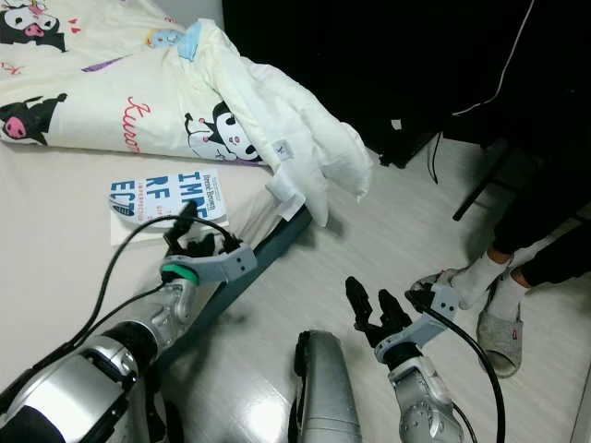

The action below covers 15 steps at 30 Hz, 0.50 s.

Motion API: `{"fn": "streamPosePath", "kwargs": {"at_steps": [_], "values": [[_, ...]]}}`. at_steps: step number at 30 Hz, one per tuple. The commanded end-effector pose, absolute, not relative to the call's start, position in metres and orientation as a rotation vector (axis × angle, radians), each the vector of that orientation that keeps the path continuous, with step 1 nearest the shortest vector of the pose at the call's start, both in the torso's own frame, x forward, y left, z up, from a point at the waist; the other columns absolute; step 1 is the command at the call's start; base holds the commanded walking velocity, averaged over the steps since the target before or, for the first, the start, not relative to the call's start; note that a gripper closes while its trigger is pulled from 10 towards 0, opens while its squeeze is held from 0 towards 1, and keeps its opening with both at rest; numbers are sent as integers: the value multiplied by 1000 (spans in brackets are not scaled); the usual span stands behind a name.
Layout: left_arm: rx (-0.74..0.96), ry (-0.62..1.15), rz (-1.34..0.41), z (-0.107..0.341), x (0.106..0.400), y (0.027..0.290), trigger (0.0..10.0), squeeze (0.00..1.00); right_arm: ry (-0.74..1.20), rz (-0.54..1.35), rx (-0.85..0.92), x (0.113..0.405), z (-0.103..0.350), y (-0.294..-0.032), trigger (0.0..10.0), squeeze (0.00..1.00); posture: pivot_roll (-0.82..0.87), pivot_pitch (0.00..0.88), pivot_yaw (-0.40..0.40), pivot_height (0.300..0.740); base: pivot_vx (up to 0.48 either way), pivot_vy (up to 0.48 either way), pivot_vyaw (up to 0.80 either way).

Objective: Clean up the room

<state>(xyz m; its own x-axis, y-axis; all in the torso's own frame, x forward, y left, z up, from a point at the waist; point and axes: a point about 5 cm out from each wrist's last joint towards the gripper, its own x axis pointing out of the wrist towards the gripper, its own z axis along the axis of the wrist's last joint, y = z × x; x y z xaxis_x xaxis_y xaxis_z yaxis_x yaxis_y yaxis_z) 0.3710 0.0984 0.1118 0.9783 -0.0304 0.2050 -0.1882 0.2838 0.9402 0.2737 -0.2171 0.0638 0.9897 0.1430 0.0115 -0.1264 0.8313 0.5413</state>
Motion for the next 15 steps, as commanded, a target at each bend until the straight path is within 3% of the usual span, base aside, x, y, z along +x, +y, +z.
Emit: {"fn": "streamPosePath", "kwargs": {"at_steps": [1,15], "values": [[1284,-166,119,107,369,102,10000,0,54,123,589,267,58,-218,10000,0,-215,284,4,551,0,0,0],[1374,-100,38,101,371,113,10000,0,51,108,601,261,61,-217,10000,0,-206,324,12,551,0,0,0]]}}
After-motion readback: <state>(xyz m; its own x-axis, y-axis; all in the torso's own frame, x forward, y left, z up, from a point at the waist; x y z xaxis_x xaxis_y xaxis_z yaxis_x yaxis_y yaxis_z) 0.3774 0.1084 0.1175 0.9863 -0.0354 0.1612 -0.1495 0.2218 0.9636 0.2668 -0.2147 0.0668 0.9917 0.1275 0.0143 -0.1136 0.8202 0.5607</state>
